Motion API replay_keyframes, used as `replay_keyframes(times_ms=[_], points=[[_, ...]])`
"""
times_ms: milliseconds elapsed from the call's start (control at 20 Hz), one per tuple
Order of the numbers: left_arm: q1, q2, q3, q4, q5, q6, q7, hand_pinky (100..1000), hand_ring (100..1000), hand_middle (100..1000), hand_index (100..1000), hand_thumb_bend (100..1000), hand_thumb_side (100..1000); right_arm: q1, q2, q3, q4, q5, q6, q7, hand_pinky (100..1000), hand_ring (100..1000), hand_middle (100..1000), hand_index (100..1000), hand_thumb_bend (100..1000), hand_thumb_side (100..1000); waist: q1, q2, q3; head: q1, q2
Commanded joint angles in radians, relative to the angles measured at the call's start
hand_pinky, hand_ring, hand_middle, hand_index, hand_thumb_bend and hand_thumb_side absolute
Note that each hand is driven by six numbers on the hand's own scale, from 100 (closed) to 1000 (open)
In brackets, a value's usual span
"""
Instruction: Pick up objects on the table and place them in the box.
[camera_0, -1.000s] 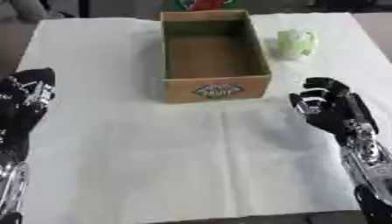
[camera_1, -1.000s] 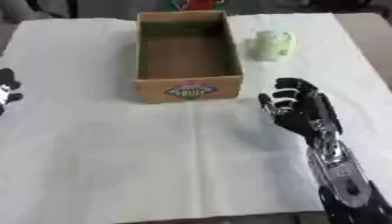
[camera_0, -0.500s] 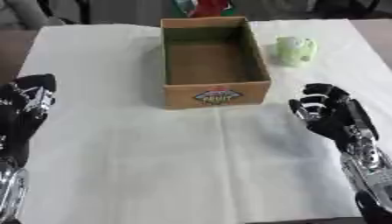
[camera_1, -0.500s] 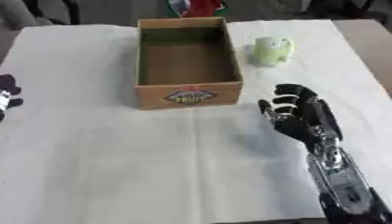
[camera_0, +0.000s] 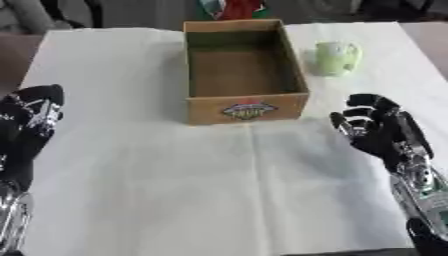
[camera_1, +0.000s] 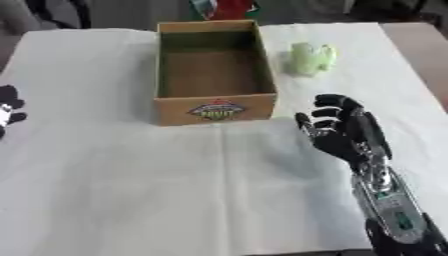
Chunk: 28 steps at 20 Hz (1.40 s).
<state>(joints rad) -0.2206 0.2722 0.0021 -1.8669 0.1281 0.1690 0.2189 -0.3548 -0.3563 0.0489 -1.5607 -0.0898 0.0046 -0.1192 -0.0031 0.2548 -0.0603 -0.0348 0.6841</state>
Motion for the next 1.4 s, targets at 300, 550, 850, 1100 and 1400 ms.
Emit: replay_keyframes(times_ms=[300, 550, 850, 1100, 1400], points=[[-0.005, 0.013, -0.004, -0.023, 0.0, -0.002, -0.007, 726, 724, 654, 680, 362, 385, -0.091, -0.22, -0.023, -0.009, 0.04, 0.028, 0.019, 610, 676, 658, 724, 445, 100, -0.006, -0.021, 0.019, -0.008, 0.0], [-0.005, 0.016, -0.007, -0.023, 0.0, -0.001, -0.01, 726, 724, 654, 680, 363, 384, -0.165, -0.348, -0.015, 0.031, 0.077, 0.035, 0.052, 615, 680, 661, 731, 464, 101, -0.009, -0.023, 0.032, -0.012, 0.0], [-0.006, 0.02, -0.011, -0.021, 0.001, 0.0, -0.014, 725, 724, 654, 680, 365, 383, -0.283, -0.444, -0.012, 0.183, 0.129, 0.026, 0.107, 624, 693, 673, 743, 478, 101, -0.013, -0.026, 0.05, -0.015, 0.0], [-0.004, 0.025, -0.013, -0.019, 0.0, 0.001, -0.017, 725, 724, 654, 680, 366, 383, -0.401, -0.447, -0.026, 0.407, 0.251, -0.009, 0.162, 683, 799, 782, 789, 493, 100, -0.017, -0.028, 0.06, -0.023, 0.005], [-0.006, 0.031, -0.018, -0.017, -0.001, 0.002, -0.023, 725, 724, 654, 679, 368, 382, -0.533, -0.41, -0.052, 0.673, 0.53, -0.083, 0.264, 830, 916, 881, 860, 500, 100, -0.02, -0.029, 0.076, -0.035, 0.009]])
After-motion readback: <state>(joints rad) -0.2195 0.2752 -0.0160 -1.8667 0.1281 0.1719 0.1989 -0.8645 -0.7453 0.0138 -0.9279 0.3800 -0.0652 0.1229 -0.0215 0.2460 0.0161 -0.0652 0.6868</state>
